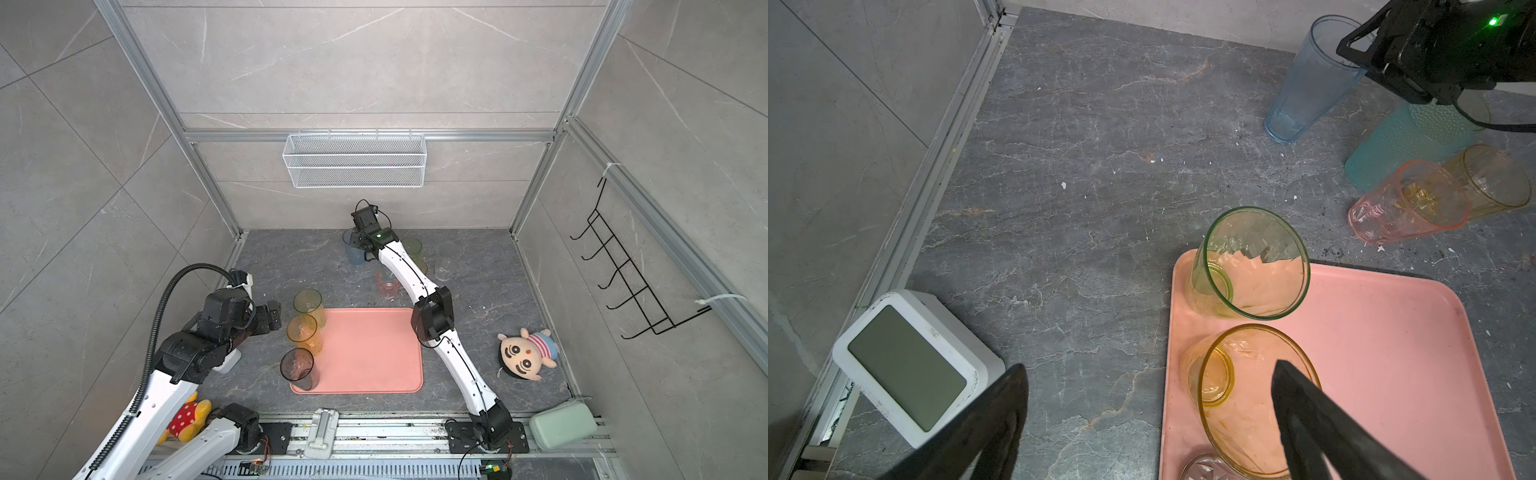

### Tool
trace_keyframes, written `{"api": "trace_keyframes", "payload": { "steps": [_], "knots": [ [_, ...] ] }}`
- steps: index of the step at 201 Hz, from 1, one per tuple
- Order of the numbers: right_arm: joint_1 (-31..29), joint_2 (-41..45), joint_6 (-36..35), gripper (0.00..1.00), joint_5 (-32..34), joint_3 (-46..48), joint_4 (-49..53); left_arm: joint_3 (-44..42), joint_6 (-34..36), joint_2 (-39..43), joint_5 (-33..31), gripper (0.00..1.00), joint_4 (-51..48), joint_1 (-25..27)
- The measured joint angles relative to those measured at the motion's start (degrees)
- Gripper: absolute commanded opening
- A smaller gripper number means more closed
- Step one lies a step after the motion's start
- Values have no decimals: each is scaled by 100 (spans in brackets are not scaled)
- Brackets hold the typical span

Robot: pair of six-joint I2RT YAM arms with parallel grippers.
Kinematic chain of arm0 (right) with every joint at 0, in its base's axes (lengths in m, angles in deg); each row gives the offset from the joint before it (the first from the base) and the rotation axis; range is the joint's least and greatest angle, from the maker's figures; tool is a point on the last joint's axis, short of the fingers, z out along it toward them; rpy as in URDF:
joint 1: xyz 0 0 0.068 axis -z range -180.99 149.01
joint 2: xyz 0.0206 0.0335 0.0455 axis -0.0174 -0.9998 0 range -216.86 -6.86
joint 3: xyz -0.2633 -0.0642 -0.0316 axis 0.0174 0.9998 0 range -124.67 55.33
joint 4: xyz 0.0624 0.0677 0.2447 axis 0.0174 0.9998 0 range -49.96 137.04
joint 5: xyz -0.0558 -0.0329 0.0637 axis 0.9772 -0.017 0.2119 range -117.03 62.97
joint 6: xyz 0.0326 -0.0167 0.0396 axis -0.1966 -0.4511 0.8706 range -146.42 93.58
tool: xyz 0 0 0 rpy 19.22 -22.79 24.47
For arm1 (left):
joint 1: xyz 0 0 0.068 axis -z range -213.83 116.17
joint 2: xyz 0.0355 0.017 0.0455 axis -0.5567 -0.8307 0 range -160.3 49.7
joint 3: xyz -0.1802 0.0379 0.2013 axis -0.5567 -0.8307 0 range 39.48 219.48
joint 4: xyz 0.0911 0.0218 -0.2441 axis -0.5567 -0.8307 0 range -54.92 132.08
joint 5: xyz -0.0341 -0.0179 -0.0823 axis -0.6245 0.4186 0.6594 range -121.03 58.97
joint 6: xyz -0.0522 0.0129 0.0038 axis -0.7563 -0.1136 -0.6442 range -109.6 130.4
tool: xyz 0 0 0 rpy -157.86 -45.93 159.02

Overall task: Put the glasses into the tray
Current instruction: 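Lower the right gripper over the light blue cup and close on its rim, then lift the light blue cup with the right gripper and carry it toward the tray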

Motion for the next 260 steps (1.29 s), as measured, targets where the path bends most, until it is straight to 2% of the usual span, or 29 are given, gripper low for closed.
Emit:
{"api": "trace_keyframes", "payload": {
  "steps": [42,155,178,260],
  "knots": [
    [15,-15,4,49,-17,-2,-90,-46,0,66,22,92,9,0],
    [168,-140,111,25,-339,-11,-101,-50,0,76,44,91,39,0],
    [170,-140,50,9,-374,-22,-44,-50,0,76,50,92,39,0],
    [103,63,-396,0,-280,-44,581,-50,0,76,127,91,39,0]
  ]
}}
